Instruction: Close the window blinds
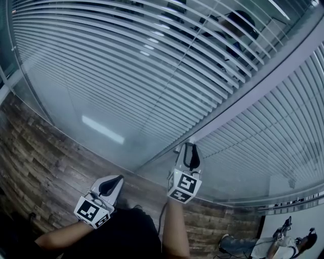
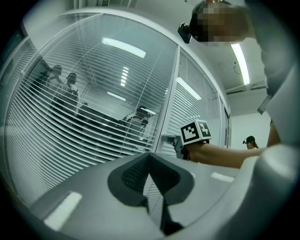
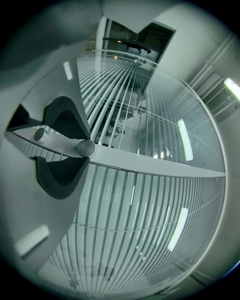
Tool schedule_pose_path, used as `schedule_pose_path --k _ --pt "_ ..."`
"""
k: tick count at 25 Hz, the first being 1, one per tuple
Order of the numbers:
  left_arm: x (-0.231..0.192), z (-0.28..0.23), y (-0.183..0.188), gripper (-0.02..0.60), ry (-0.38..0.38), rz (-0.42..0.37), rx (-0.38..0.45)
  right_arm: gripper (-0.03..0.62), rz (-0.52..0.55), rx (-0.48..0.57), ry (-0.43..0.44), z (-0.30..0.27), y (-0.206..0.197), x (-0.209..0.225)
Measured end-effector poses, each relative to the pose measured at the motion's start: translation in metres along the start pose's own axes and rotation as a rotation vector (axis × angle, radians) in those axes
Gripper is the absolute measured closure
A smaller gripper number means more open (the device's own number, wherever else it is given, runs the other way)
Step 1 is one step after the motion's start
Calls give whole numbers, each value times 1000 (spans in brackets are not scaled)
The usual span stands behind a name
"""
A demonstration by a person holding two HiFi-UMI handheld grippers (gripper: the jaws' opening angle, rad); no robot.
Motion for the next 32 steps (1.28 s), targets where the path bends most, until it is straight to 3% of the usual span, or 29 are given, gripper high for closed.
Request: schedule_pose_path --k 10,22,25,30,32 --pt "-2 3 -10 583 -48 4 5 470 384 -56 -6 5 -5 -13" --pt "-11 9 -16 583 -58 1 -21 470 700 -101 -30 4 -8 -19" --pt "-12 10 -14 583 -54 -2 -19 465 621 -81 -25 3 -7 -16" --pt "-20 17 -8 583 -21 7 -2 424 101 0 9 10 -11 -9" --pt "-23 16 -9 583 -14 14 -5 424 -17 34 8 8 -13 -7"
Point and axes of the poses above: the fingertips, and each gripper's own axes: z backward along the fingers, x to its right, y out of its top, the point moved 5 cm from there along z, backward along the fingers, and after that the axes turned 10 degrees about z, right-handed, at the moved point
